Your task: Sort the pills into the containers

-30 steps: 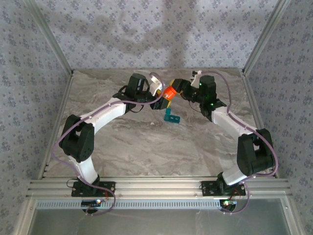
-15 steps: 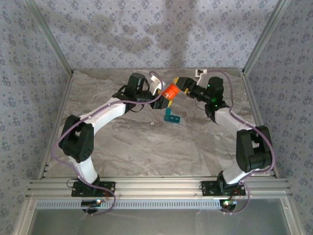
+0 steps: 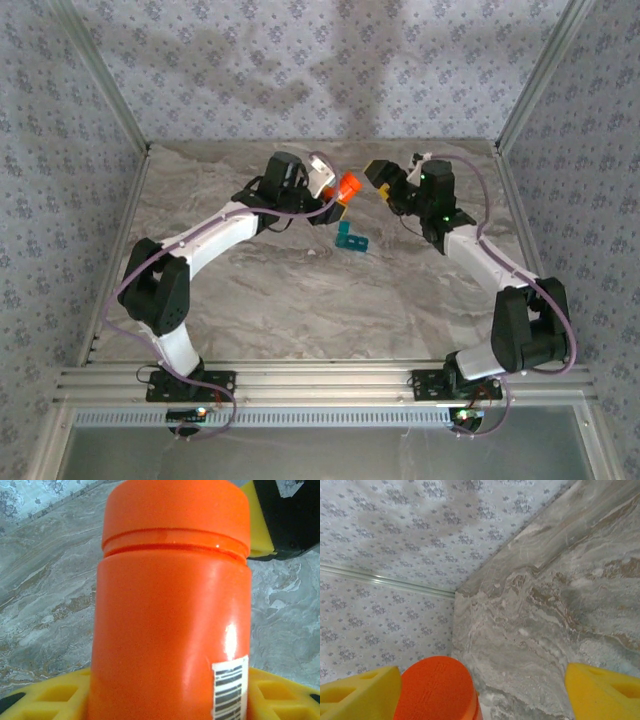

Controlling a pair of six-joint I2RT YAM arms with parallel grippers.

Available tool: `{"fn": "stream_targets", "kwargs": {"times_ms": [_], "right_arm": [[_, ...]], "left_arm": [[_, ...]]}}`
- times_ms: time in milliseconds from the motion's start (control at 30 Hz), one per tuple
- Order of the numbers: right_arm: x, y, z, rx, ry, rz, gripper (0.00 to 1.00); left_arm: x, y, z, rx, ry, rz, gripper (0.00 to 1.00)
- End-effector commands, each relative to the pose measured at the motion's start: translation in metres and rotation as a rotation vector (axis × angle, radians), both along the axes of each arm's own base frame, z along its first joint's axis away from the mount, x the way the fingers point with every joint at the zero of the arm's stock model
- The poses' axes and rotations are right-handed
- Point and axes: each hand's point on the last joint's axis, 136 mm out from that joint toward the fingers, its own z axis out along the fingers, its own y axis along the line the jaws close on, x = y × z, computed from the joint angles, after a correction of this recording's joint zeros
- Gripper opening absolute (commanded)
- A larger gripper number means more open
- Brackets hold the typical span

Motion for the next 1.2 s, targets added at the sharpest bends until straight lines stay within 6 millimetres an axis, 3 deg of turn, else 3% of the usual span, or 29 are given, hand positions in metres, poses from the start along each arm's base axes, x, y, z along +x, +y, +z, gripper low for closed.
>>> {"fn": "stream_targets", "kwargs": {"times_ms": [0, 333, 400, 633, 733, 967, 1067, 1167], "right_arm": [[0.008, 0.010, 0.007, 0.014, 0.003, -0.006, 0.86], [0.009, 0.043, 0.009, 0.005, 0.004, 0.062, 0.83], [0.008, 0.046, 0.008, 0.005, 0.009, 0.069, 0.78], [0.006, 0.045, 0.003, 0.001, 0.000, 0.094, 0.46], [0.004, 0.042, 0.004, -0.002, -0.036, 0.113, 0.40], [-0.004, 0.036, 0.035, -0.001, -0.393, 0.280, 0.40], [-0.005, 0.033, 0.043, 0.051, -0.455, 0.335, 0.42], [0.001, 0.033, 0.042, 0.084, -0.425, 0.327, 0.53]], "left_arm": [[-0.004, -0.003, 0.019, -0.005, -0.060, -0.022, 0.00], [-0.006, -0.011, 0.017, 0.000, -0.054, -0.040, 0.00], [-0.006, -0.012, 0.016, 0.001, -0.054, -0.040, 0.00], [-0.004, -0.013, 0.020, -0.015, -0.050, -0.032, 0.00], [-0.004, -0.012, 0.027, -0.056, -0.030, -0.039, 0.00], [-0.018, -0.012, 0.065, -0.295, 0.105, -0.173, 0.00], [-0.026, -0.014, 0.074, -0.348, 0.141, -0.223, 0.00], [-0.025, -0.014, 0.072, -0.339, 0.142, -0.211, 0.00]]}}
